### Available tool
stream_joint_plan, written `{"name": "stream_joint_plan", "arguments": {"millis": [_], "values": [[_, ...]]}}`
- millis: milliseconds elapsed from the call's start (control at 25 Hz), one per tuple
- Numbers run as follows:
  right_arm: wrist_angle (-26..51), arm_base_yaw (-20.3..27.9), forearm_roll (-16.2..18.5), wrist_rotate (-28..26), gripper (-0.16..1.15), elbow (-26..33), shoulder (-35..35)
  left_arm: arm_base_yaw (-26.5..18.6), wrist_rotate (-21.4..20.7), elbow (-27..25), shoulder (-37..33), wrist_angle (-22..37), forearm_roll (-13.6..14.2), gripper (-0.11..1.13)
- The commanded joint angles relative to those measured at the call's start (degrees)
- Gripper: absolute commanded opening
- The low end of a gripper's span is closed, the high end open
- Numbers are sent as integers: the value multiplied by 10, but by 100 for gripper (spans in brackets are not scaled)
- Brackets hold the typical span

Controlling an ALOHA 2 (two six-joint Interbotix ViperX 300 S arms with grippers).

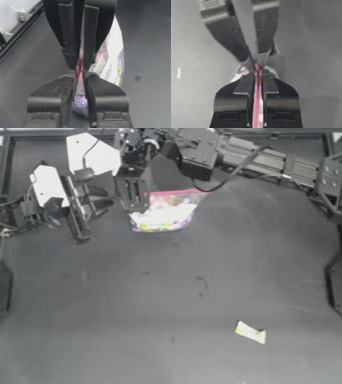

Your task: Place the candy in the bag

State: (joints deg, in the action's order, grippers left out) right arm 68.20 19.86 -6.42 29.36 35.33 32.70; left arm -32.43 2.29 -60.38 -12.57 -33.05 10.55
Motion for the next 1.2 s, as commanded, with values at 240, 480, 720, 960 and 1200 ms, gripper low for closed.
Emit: {"name": "stream_joint_plan", "arguments": {"millis": [240, 480, 720, 960, 1200], "values": [[-1, 0, -4, -1, 36, 15, -15, -1, -4, 11, -13, -3, 21, 20], [2, 0, -3, -1, 36, 12, -15, -1, -4, 11, -20, -2, 33, 5], [6, 4, -3, -1, 36, 11, -15, -1, -4, 11, -26, 6, 34, 4], [10, 7, -4, -2, 36, 9, -15, -1, -4, 11, -33, 8, 34, 4], [12, 9, -4, -2, 29, 4, -15, 0, -5, 11, -33, 11, 34, 4]]}}
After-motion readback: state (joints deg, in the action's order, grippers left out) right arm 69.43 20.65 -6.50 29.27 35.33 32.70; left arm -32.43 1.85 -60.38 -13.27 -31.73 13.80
